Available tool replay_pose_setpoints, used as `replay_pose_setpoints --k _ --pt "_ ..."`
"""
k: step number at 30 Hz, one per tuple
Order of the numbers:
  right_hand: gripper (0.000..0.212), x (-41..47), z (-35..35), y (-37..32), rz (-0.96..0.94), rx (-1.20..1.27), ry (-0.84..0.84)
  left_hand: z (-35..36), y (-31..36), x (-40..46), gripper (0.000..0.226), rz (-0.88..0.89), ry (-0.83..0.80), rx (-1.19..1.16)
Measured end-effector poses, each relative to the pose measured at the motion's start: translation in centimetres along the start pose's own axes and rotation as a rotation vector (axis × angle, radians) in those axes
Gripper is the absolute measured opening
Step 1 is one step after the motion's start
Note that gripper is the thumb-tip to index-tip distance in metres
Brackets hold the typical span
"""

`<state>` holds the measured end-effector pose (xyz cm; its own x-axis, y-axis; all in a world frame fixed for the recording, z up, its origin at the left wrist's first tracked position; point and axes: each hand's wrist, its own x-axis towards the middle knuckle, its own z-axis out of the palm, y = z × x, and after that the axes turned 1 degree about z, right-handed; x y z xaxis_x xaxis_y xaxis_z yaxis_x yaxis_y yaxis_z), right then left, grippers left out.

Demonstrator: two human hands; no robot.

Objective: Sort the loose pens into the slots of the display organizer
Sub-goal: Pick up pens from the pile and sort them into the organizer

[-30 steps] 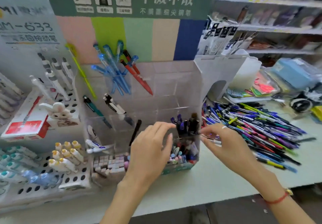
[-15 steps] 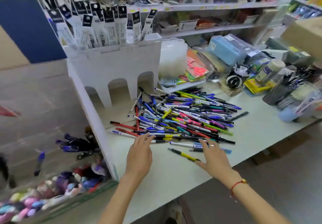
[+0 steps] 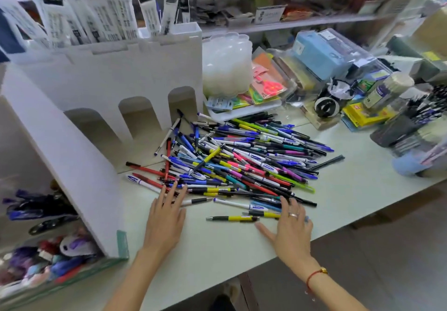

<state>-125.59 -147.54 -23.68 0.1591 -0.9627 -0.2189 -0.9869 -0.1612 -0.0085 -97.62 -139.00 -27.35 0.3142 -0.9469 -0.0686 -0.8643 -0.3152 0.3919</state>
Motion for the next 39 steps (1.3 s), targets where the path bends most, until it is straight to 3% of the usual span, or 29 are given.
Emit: replay_pose_setpoints --k 3,6,9,20,24,28,30,32,35,39 --pt "0.078 0.1 0.3 1.0 0.028 0.122 0.018 -0.3 0.0 0.0 0.06 0.043 0.066 0.035" --pt "0.053 0.1 0.6 0.9 -0.053 0.315 0.049 -0.7 0.0 -0.1 0.051 0.05 0.155 0.025" --pt "0.045 0.1 1.2 0.5 -0.148 0.421 0.085 -1.3 0.4 0.2 0.036 0.067 0.198 0.016" --pt "0.02 2.0 1.4 -4.0 -0.45 0.531 0.16 -2.4 2.2 1.3 0.025 0.029 0.084 -0.115" --pt "0.016 2.7 1.0 -4.4 -0.582 0.404 0.238 -1.9 2.9 1.6 0.031 0.076 -0.029 -0.185" --pt "0.029 2.6 0.3 -4.2 -0.657 0.35 0.336 -1.3 3.0 0.7 0.042 0.097 -0.036 -0.25" --pt "0.069 3.0 0.4 -3.6 -0.736 0.191 0.262 -1.0 2.2 0.2 0.037 0.123 0.037 -0.157" --pt "0.1 3.9 0.6 -3.0 -0.842 -0.064 0.195 -1.0 1.2 -0.3 0.048 0.084 0.026 -0.018" --pt "0.099 5.1 0.6 -2.9 -0.899 -0.209 0.12 -0.7 -0.1 -0.8 0.068 -0.026 -0.072 0.012" --pt "0.08 5.6 0.6 -3.9 -0.908 -0.254 0.156 -0.6 0.1 -0.8 0.068 -0.048 -0.119 -0.014"
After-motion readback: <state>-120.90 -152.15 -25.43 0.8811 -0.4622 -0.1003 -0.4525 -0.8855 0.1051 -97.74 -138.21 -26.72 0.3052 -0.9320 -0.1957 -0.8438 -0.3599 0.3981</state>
